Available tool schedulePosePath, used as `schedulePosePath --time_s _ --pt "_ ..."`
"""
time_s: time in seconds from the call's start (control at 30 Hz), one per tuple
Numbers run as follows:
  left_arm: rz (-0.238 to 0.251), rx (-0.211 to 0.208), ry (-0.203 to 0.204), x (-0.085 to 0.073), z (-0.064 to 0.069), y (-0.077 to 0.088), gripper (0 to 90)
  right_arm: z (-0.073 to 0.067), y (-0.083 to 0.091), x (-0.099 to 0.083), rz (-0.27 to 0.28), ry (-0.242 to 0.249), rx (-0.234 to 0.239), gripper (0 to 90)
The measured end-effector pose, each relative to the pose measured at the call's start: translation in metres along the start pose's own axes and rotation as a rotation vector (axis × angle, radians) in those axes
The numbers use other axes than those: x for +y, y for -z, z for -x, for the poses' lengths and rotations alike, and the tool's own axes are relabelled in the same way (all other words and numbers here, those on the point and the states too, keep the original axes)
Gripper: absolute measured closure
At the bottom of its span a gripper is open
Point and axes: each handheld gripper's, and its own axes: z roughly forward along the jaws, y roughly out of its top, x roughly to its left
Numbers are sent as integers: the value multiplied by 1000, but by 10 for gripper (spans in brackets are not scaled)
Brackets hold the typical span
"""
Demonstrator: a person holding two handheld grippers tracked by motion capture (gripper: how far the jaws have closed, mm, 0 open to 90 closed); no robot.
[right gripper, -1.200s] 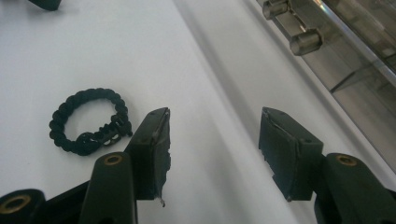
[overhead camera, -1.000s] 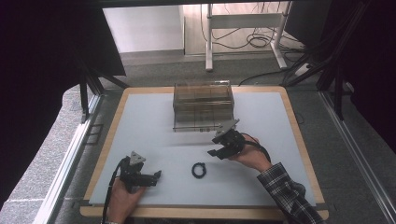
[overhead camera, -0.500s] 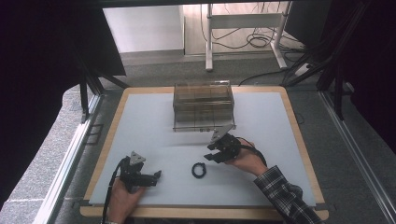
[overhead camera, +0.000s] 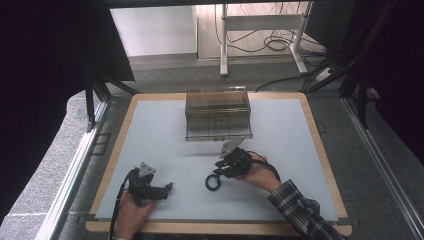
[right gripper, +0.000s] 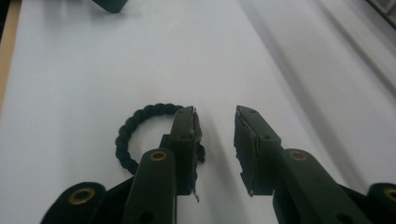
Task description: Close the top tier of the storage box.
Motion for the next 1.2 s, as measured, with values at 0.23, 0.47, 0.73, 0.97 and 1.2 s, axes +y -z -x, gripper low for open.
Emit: schedulePosePath --time_s 0.23,0.47,0.73,0.97,1.2 --pt "0 0 0 0 0 0 0 -8 -9 3 -17 25 4 731" --pt "0 0 0 0 0 0 0 -10 -17 2 -37 30 3 747" --pt "0 0 0 0 0 0 0 -13 -24 2 -60 58 -7 747" --pt "0 0 0 0 0 0 0 -12 -27 0 -62 42 12 790" --pt "0 0 0 0 0 0 0 -12 -27 0 -61 24 0 836"
